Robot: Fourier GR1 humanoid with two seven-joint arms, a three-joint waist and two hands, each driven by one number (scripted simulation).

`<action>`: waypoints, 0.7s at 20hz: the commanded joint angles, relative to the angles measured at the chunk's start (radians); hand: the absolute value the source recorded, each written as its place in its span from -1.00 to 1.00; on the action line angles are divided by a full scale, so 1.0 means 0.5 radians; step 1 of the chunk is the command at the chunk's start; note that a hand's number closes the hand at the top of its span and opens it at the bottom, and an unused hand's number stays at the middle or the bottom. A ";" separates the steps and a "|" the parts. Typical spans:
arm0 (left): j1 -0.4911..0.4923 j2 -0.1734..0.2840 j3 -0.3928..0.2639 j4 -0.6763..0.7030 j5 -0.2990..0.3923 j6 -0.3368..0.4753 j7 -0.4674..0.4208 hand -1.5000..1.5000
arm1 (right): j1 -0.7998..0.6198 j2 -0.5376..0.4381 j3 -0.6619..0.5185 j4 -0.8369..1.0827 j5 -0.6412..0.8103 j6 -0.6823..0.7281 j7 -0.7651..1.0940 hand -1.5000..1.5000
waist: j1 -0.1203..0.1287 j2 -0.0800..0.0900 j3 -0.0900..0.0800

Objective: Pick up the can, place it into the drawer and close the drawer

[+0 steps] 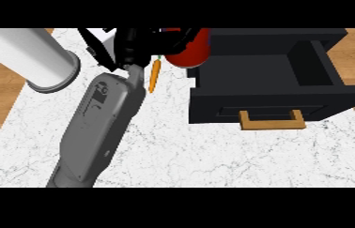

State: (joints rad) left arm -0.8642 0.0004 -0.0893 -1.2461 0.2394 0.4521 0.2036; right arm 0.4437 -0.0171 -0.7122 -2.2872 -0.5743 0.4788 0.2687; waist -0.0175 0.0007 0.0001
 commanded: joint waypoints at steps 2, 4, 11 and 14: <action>-0.323 -0.001 -0.095 0.290 0.084 0.213 -0.038 1.00 | -0.084 -0.061 -0.006 -0.031 -0.072 -0.104 0.131 -1.00 | -0.015 0.004 0.000; -0.370 -0.001 -0.058 0.383 0.109 0.153 -0.127 1.00 | -0.087 -0.094 -0.069 0.079 -0.079 -0.023 0.060 -1.00 | -0.013 0.003 0.000; -0.680 -0.001 -0.293 0.640 0.289 0.437 -0.106 1.00 | 0.065 0.033 0.070 -0.032 -0.006 0.022 -0.044 -1.00 | -0.053 0.001 0.002; -0.806 -0.001 -0.265 0.867 0.452 0.348 -0.231 1.00 | -0.067 0.033 0.074 0.015 0.084 -0.006 -0.028 -1.00 | -0.059 0.013 0.002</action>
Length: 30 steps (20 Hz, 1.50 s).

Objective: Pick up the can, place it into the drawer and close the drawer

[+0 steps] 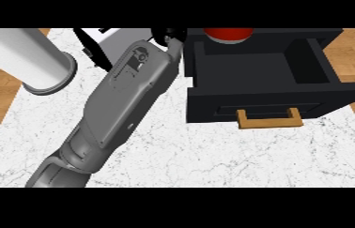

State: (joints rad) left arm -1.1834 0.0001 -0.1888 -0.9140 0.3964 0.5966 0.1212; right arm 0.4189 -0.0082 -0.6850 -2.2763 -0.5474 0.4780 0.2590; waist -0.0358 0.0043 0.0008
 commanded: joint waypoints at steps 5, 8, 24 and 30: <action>-0.257 0.000 -0.153 0.364 0.329 0.078 -0.211 1.00 | -0.156 -0.095 0.004 -0.025 0.007 -0.100 0.111 -1.00 | -0.026 0.010 0.000; -0.322 0.000 -0.216 0.457 0.418 0.055 -0.232 1.00 | -0.107 -0.047 -0.024 -0.034 -0.024 -0.065 0.073 -1.00 | -0.033 0.007 0.001; -0.454 0.000 -0.577 0.846 0.813 0.153 -0.406 1.00 | -0.150 -0.071 0.006 -0.017 -0.023 -0.032 0.133 -1.00 | -0.094 0.027 0.003; -0.518 0.000 -0.736 0.907 0.907 0.276 -0.316 -1.00 | -0.177 -0.068 -0.003 0.002 -0.053 -0.062 0.153 -1.00 | -0.105 0.026 0.003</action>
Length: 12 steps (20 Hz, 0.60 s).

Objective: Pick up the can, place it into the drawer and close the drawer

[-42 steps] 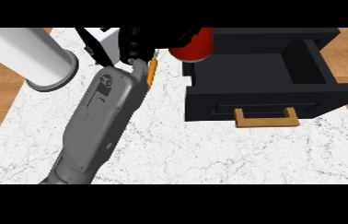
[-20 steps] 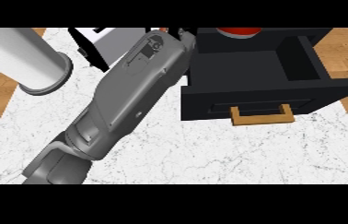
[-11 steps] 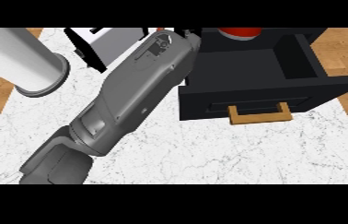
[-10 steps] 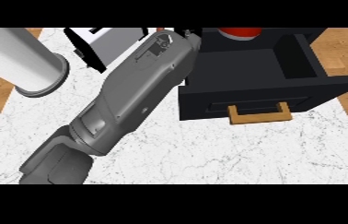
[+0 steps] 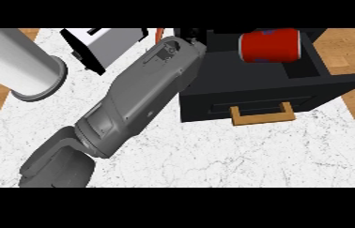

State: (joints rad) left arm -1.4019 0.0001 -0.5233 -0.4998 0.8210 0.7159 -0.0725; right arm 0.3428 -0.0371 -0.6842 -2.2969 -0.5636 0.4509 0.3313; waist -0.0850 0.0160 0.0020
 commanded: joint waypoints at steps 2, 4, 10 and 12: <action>0.011 0.000 -0.071 0.083 0.089 0.048 -0.060 -1.00 | 0.018 0.043 0.042 -0.072 0.024 0.005 0.027 -1.00 | -0.003 0.005 -0.001; 0.043 0.000 -0.102 0.110 0.129 0.073 -0.112 -1.00 | -0.104 -0.016 0.053 0.038 0.094 -0.003 -0.011 -1.00 | -0.019 0.020 0.001; -0.008 0.000 -0.201 -0.014 0.241 0.199 -0.071 -1.00 | -0.073 0.064 0.064 0.011 0.140 -0.047 -0.001 -1.00 | 0.012 -0.003 0.000; 0.074 0.000 -0.219 0.006 0.268 0.210 -0.181 -1.00 | -0.027 0.041 0.031 -0.005 0.052 0.002 -0.008 -1.00 | -0.013 0.000 0.000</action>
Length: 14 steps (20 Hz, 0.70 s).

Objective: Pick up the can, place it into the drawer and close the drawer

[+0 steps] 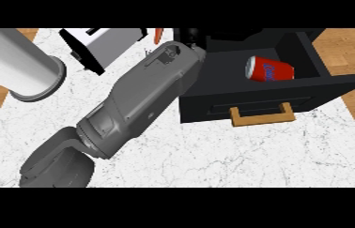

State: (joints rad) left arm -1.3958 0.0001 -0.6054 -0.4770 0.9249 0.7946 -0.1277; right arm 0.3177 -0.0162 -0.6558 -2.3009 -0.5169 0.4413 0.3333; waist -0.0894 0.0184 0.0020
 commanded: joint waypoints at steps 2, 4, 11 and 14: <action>-0.032 0.000 -0.011 0.067 0.083 -0.008 -0.053 -1.00 | -0.030 -0.011 -0.001 0.019 -0.003 -0.007 0.004 -1.00 | 0.003 0.005 0.000; -0.058 0.000 0.013 0.088 0.112 -0.010 -0.100 -1.00 | -0.026 -0.011 -0.028 -0.053 0.035 0.006 -0.056 -1.00 | -0.014 0.007 0.000; 0.017 0.000 0.003 -0.030 0.180 -0.003 -0.258 -1.00 | -0.155 -0.155 -0.012 -0.226 0.427 0.176 -0.326 -1.00 | 0.038 -0.002 -0.002; -0.048 0.000 0.025 -0.001 0.193 -0.073 -0.277 -1.00 | -0.233 -0.159 0.046 -0.233 0.608 0.183 -0.420 -1.00 | 0.063 0.002 -0.002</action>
State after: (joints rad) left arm -1.4100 0.0000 -0.6008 -0.4840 1.0115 0.7896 -0.2360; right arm 0.2342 -0.0902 -0.6561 -2.3582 -0.3348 0.5240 0.1585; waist -0.0754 0.0190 0.0013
